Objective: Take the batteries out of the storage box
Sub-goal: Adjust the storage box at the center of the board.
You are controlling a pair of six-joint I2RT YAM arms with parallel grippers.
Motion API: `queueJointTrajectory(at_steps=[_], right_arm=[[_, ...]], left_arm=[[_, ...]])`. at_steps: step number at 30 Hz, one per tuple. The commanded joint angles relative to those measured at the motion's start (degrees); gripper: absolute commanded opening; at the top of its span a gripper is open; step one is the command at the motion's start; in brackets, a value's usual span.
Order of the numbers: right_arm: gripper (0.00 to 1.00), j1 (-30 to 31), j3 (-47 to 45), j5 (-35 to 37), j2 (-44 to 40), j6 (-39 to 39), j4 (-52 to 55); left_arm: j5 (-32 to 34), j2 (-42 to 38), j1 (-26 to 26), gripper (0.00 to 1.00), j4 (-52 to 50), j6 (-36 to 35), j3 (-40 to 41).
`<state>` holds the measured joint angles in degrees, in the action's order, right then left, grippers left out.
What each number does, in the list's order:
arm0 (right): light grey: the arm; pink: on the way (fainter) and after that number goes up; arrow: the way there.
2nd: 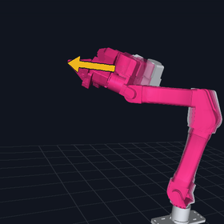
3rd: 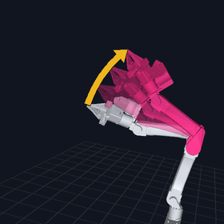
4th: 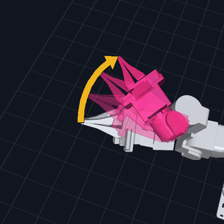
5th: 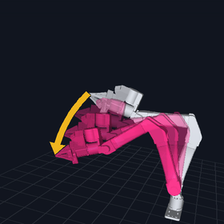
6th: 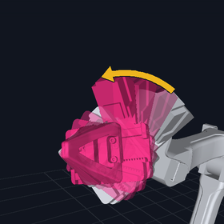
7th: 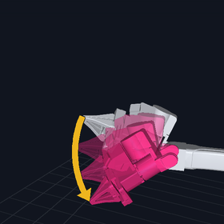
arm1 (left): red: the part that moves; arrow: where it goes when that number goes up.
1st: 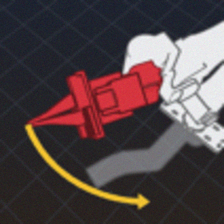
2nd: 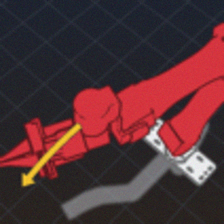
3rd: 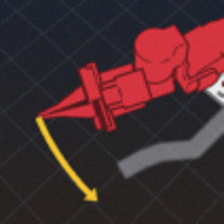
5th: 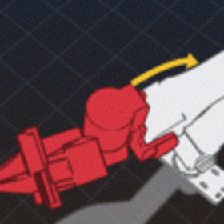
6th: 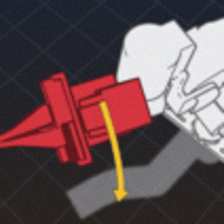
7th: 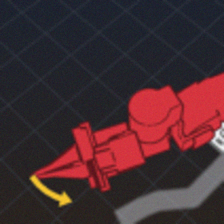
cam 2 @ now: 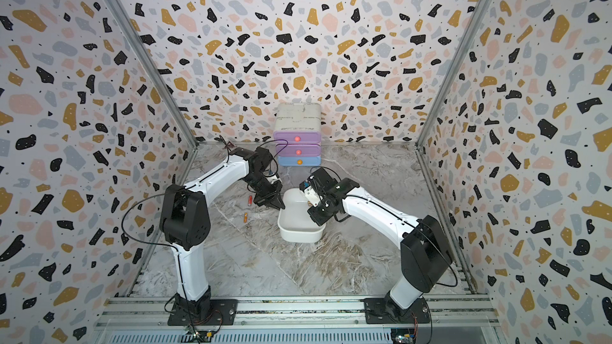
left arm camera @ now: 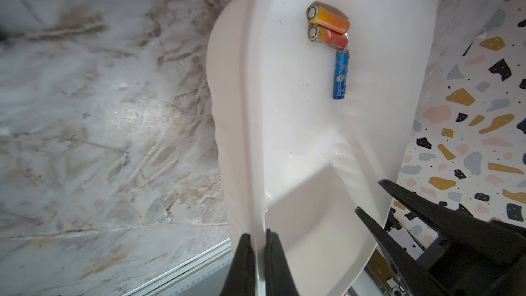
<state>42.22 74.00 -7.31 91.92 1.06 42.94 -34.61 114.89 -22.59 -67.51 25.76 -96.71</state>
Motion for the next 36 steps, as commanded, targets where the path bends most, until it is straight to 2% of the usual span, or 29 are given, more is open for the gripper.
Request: queueJointTrajectory(at_steps=[1, 5, 11, 17, 20, 25, 29, 33, 36], right_arm=[[0.37, -0.2, 1.4, 1.4, -1.1, 0.3, 1.3], [0.37, -0.2, 1.6, 2.6, -1.4, -0.1, 1.5], [0.37, -0.2, 2.4, 4.5, -1.1, -0.4, 2.4], [0.37, -0.2, 1.6, 6.0, -0.6, -1.0, 2.4], [0.37, -0.3, 1.4, 7.0, 0.1, -1.1, 2.4], [0.37, -0.3, 2.3, 6.6, 1.2, -0.6, 2.0], [0.37, -0.3, 2.6, 6.7, 1.9, -0.6, 1.4], [0.39, -0.3, 4.0, 5.9, 3.6, -2.3, 1.3], [0.4, -0.3, 9.8, 6.2, 6.8, -1.8, 4.5]], left_arm=[[6.2, -0.7, -0.7, 0.0, 3.7, 0.4, 1.6], [7.7, -0.4, -0.6, 0.0, 10.5, 2.7, 5.4], [11.3, 2.5, -1.9, 0.0, 15.3, 4.6, 6.3], [16.1, 4.5, -2.3, 0.0, 11.5, 2.5, 2.2], [15.5, 4.5, -2.3, 0.0, 10.7, 2.5, 1.3], [17.2, 4.4, -3.1, 0.18, 8.5, 1.6, -0.4], [16.2, 4.3, -3.1, 0.18, 6.4, 1.5, -1.5], [16.4, 2.6, -3.1, 0.23, 6.3, 1.6, -1.6], [16.9, 0.4, -3.1, 0.24, 4.8, 1.6, -3.5]])
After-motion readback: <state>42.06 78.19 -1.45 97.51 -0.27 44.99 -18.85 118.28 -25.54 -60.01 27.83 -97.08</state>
